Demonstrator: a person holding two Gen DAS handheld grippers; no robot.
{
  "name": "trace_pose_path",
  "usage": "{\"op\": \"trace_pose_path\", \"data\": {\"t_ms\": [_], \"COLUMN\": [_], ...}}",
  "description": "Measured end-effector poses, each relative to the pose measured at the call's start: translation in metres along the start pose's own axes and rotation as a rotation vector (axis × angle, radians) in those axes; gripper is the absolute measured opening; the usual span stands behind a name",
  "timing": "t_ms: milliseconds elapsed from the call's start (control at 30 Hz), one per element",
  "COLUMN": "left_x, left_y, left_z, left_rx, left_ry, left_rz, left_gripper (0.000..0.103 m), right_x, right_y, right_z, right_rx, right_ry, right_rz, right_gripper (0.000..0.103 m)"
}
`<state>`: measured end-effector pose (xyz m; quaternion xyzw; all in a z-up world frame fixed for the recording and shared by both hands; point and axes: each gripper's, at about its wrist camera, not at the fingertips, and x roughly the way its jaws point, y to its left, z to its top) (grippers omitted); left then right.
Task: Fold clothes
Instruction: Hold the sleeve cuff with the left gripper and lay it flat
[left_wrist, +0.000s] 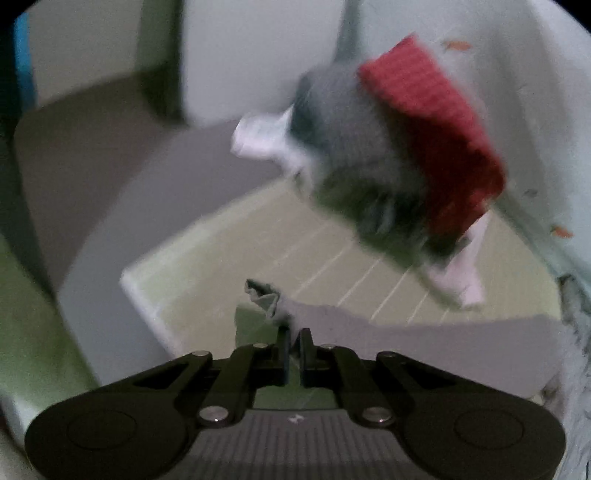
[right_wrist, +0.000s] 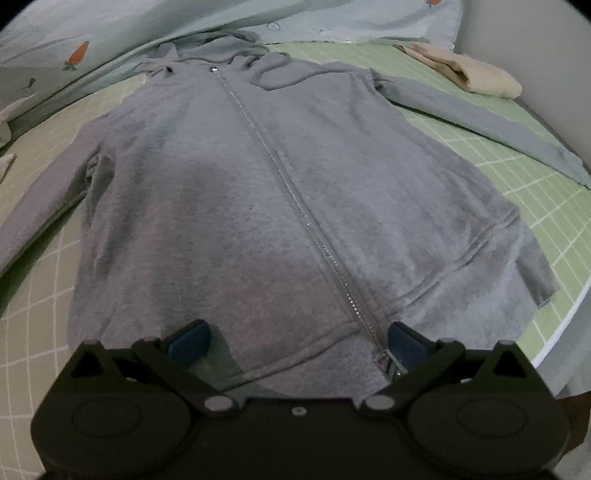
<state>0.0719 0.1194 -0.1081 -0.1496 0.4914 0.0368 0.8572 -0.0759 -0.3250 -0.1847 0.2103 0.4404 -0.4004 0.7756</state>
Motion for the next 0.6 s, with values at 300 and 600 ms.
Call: {"op": "trace_pose_path", "data": {"t_ms": [300,600], "left_x": [0.043,0.059], "left_y": [0.025,0.02], "left_z": [-0.025,-0.026], "left_rx": [-0.074,-0.01], "left_ry": [0.192,0.21], "left_rz": [0.005,0.041], "left_gripper": [0.039,0.075], "right_x": [-0.001,-0.004], "right_y": [-0.001,0.001], "right_z": [-0.004,-0.014], "right_rx": [0.006,0.035], "right_ry": [-0.029,-0.085], "right_rz": [0.002,-0.019], "right_gripper": [0.103,0.103]}}
